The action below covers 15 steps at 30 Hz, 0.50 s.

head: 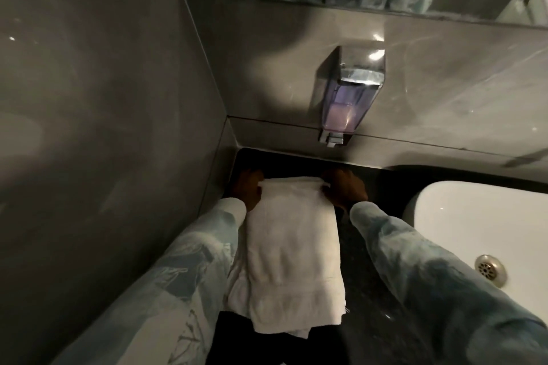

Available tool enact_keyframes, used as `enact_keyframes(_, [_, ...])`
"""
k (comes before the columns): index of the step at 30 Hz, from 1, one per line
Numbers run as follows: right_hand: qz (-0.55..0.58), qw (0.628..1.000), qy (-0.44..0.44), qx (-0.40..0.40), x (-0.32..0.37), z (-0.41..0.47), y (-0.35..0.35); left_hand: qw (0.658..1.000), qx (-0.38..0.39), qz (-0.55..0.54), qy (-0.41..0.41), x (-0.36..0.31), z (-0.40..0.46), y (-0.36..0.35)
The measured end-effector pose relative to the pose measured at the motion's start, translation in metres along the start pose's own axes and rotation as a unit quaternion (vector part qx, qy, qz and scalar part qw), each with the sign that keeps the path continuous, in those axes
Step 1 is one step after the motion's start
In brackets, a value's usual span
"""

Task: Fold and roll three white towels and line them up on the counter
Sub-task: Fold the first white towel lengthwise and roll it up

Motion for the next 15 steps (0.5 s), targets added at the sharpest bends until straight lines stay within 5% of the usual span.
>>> enact_keyframes(15, [-0.027,0.998,0.018,0.050,-0.005,0.020,-0.001,0.997,-0.043,0.008,-0.057,-0.003,-0.019,0.023])
Point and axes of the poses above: each hand's wrist, its own z-axis towards the middle knuckle, its own y-axis out of the back of the hand, x = y × z, the point moved 3 cm from there along z, towards the middle knuckle, and after that the axes turned 9 degrees about y, right-handed, at the moved point
